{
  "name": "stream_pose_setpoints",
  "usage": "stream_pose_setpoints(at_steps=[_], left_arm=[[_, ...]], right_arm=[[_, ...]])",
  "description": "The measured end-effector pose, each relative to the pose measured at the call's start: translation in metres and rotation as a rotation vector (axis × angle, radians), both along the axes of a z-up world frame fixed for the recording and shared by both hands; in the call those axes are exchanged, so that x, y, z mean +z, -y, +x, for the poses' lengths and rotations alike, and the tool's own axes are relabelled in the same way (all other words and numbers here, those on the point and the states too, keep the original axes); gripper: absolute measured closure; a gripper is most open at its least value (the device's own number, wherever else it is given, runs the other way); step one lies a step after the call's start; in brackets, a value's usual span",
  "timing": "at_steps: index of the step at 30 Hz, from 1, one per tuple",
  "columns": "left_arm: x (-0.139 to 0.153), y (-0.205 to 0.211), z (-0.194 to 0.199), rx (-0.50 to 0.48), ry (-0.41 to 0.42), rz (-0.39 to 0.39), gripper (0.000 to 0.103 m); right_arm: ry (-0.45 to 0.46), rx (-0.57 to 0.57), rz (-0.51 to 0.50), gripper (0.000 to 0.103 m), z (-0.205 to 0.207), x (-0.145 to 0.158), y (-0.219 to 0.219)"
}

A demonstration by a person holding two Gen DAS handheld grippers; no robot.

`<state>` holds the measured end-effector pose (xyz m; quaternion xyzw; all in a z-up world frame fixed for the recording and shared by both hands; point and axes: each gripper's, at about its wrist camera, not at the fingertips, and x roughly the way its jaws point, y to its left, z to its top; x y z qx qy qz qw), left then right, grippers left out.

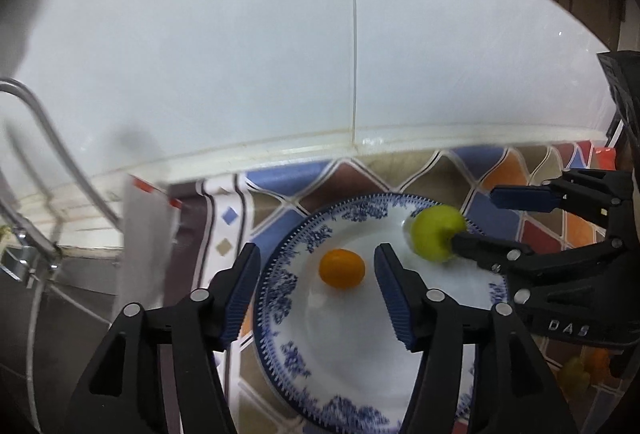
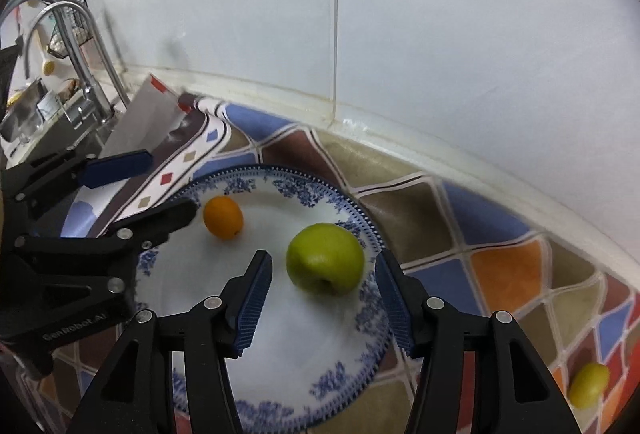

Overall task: Organize fruits
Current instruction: 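Carry both fruits over the plate and open both tools to release them, then move both tools back toward the remaining fruits on the cloth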

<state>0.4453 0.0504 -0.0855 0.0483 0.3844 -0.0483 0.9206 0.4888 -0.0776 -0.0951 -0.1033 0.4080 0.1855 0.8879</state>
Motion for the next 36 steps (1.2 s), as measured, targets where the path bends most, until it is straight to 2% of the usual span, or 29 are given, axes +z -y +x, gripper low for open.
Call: stream_pose_setpoints(at_steps=[2,4,10,15,18,24,36], left_arm=[[0.013,0.000,-0.016,0.003,0.041,0.003,0.040],[0.027,-0.001,-0.034,0.009,0.084,0.013,0.033],[0.066,0.007,-0.085,0.021,0.210,0.026,0.023],[0.085,0.015,-0.122,0.018,0.270,0.021,0.017],[0.089,0.019,-0.143,0.011,0.289,0.018,0.016],[0.086,0.028,-0.178,0.009,0.321,0.025,0.015],[0.066,0.036,-0.225,0.031,0.333,0.046,0.015]], right_arm=[[0.041,-0.026,0.002,0.048,-0.012,0.011,0.005],[0.085,-0.058,0.015,0.045,-0.025,0.023,0.010],[0.195,-0.131,0.057,0.038,-0.078,0.058,0.034],[0.281,-0.196,0.066,0.031,-0.123,0.077,0.050],[0.317,-0.230,0.071,0.027,-0.147,0.084,0.058],[0.390,-0.308,0.065,0.027,-0.196,0.087,0.073],[0.454,-0.452,0.028,0.027,-0.265,0.068,0.095]])
